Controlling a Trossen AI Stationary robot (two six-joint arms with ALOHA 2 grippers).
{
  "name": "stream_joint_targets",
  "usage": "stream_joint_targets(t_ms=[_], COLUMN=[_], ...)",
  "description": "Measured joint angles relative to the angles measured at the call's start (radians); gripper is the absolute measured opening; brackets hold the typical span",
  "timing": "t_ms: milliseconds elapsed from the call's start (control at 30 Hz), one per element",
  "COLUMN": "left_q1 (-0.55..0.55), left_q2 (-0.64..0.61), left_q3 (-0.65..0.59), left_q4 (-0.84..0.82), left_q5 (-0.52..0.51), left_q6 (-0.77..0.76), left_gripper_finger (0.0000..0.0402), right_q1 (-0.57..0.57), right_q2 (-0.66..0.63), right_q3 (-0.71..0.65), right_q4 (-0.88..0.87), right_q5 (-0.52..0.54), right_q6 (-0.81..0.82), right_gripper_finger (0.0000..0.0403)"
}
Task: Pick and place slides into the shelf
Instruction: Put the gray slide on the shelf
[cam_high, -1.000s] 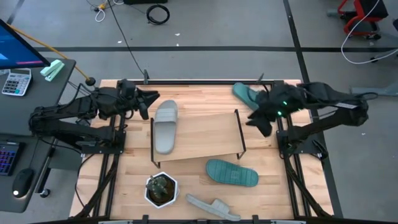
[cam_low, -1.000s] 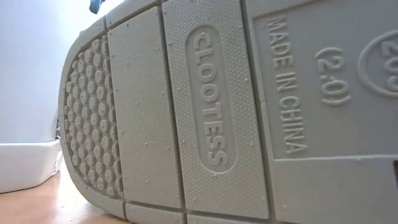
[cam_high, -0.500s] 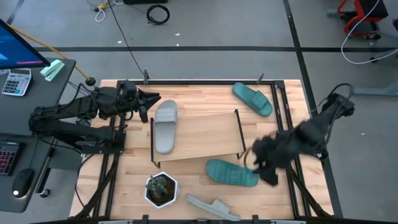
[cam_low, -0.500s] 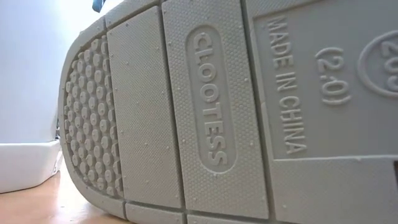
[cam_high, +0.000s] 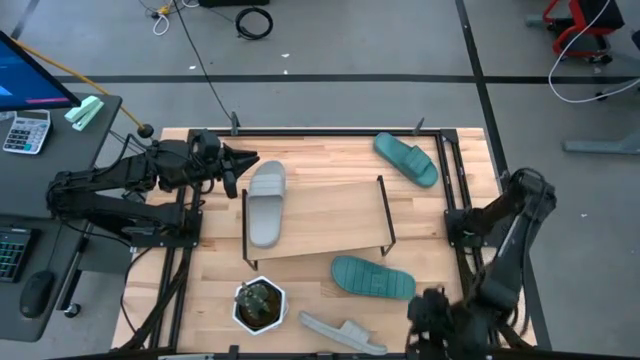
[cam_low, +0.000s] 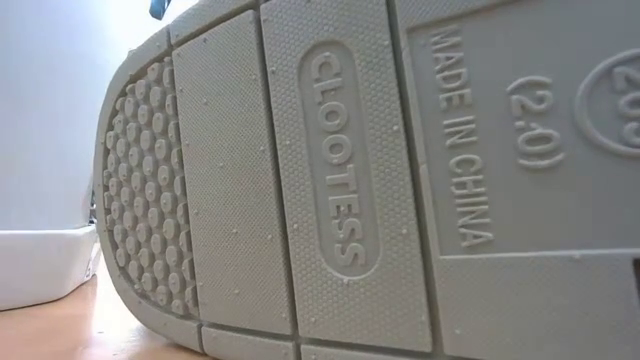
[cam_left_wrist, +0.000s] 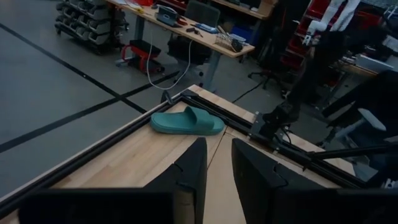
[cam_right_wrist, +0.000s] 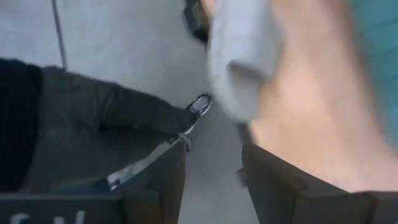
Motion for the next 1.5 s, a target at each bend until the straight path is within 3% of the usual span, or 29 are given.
stream_joint_targets(t_ms=[200,300,500,767,1300,1400,1500], left_q1=[0.0,0.0,-0.007,-0.04,-0.074,-0.073,-0.073], left_q2=[0.0,0.0,0.012,0.04,0.039,0.039,0.039], left_q3=[-0.001,-0.001,-0.001,-0.001,0.0,0.0,0.0], left_q4=[0.115,0.132,0.124,0.117,0.118,0.12,0.12], left_q5=[0.025,0.029,0.029,0.03,0.03,0.034,0.044], left_q6=[-0.021,-0.019,-0.035,-0.059,-0.055,-0.054,-0.053], left_gripper_finger=[0.0086,0.0089,0.0083,0.0085,0.0081,0.0085,0.0086], right_q1=[0.065,0.066,0.053,-0.002,-0.135,-0.143,-0.147], right_q2=[0.135,0.2,0.284,0.342,0.367,0.375,0.379], right_q3=[0.0,0.0,0.0,0.0,0.0,0.0,0.001], right_q4=[0.174,0.252,0.205,0.146,0.213,0.236,0.24], right_q5=[0.022,0.025,0.05,0.171,0.133,0.109,0.095], right_q6=[0.047,-0.055,-0.248,-0.277,-0.261,-0.265,-0.268], right_gripper_finger=[0.0191,0.0211,0.027,0.031,0.028,0.0251,0.0187])
